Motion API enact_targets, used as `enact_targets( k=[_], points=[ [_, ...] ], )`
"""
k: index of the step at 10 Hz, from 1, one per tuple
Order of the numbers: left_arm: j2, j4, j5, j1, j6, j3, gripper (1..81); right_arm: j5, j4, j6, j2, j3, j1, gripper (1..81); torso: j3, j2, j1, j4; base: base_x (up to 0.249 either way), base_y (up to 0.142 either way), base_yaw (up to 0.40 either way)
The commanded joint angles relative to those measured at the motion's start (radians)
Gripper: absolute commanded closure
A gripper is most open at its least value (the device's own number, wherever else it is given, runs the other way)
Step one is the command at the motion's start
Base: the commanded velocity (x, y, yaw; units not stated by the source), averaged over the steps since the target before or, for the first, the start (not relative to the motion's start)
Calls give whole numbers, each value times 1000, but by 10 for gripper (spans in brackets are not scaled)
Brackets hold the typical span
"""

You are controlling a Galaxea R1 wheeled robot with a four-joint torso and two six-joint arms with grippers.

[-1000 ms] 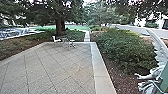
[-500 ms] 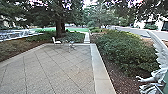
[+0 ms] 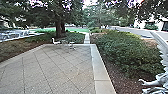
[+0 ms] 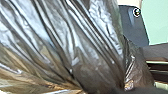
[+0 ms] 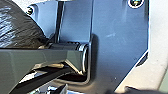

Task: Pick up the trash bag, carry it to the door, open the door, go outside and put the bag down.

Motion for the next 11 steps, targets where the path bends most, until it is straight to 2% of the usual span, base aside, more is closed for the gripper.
enact_targets(
  k=[1,5,6,7,8,9,11],
  points=[
    [1,0,74,-42,8,5,811,-59,-1,-2,7,6,46,10,0,0,0,0,0,0,0],
    [3,-6,76,-41,6,5,811,-59,-3,-4,7,6,44,10,0,0,0,0,0,0,0],
    [3,-9,74,-41,5,5,811,-59,-3,-4,7,10,43,10,0,0,0,97,0,0,0],
    [0,-9,74,-41,2,5,811,-59,-3,-4,9,11,43,10,0,0,0,100,0,0,0],
    [-5,-11,65,-42,-3,5,811,-59,-3,-4,9,8,43,10,0,0,0,110,0,0,0],
    [-6,-11,63,-45,-6,5,811,-59,-4,-5,9,6,43,10,0,0,0,136,0,0,0],
    [-8,-32,63,-52,-6,7,811,-59,-20,-4,9,10,43,10,0,0,0,212,0,0,0]
  ],
)
